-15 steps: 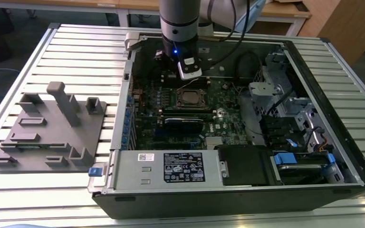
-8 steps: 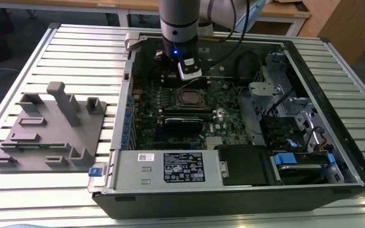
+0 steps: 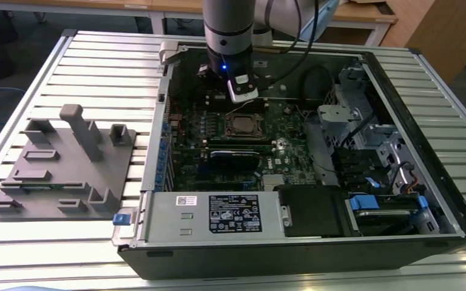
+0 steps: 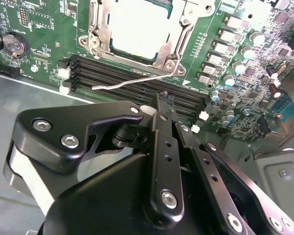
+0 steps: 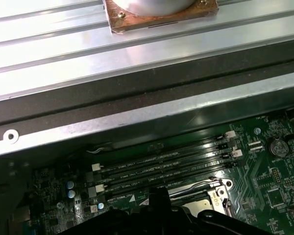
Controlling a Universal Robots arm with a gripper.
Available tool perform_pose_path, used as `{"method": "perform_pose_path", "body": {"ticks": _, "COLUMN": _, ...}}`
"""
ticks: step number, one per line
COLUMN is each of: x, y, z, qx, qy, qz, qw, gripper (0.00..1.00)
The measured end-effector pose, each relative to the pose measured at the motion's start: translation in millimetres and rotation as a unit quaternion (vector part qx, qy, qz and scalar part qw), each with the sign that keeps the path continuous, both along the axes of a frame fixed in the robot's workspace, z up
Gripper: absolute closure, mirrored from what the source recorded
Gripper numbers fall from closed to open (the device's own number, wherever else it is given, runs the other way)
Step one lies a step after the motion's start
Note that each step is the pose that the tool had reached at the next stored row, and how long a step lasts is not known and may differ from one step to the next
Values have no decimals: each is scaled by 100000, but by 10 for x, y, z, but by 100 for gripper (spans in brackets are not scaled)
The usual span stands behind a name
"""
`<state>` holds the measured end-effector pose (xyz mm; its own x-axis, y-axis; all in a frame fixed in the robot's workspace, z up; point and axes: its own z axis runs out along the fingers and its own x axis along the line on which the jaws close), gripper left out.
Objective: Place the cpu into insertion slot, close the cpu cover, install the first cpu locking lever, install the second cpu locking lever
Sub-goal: 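Install the first cpu locking lever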
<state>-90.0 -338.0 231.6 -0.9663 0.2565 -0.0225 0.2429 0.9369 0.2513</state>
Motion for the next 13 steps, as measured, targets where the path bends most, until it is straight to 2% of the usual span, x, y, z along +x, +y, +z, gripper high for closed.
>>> {"method": "perform_pose_path", "body": {"ticks": 8, "x": 0, "y": 0, "z": -41, "qx": 14, "qy": -338, "qz": 445, "qw": 99998, "gripper": 90}}
{"method": "perform_pose_path", "body": {"ticks": 13, "x": 0, "y": 0, "z": -47, "qx": 6, "qy": -382, "qz": 547, "qw": 99998, "gripper": 90}}
